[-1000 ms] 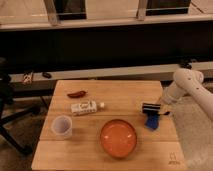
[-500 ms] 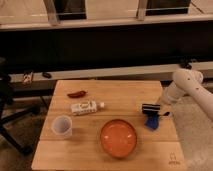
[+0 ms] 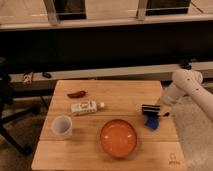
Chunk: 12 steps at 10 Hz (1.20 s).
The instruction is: Place the eraser on the white sponge
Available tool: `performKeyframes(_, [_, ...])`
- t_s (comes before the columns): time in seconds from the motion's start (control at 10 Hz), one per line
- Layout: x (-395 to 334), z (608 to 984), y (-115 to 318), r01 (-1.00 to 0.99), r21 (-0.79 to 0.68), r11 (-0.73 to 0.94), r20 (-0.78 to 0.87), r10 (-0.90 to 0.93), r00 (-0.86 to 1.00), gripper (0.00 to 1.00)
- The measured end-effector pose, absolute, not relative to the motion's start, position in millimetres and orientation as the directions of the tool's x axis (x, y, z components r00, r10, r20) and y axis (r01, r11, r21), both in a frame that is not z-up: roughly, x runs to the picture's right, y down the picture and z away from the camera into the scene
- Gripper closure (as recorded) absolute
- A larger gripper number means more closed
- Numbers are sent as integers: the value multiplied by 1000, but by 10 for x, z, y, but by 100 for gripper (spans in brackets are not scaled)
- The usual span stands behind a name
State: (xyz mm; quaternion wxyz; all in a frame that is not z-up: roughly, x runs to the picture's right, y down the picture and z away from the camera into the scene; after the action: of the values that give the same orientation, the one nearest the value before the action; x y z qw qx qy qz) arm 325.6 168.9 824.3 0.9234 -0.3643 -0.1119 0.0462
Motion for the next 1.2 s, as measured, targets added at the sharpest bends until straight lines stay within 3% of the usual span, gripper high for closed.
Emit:
performKeyframes(0.2, [3253,8227,1706,-4,-685,728,172,167,971,75])
performKeyframes(0.4, [3246,8229,1700,-5,-684,729,172,168,971,64])
performKeyframes(0.9, [3239,8207,1719,-3,-688,725,171,167,971,64])
performKeyframes(1.2, [3232,8191,1730,-4,-690,724,171,167,971,59])
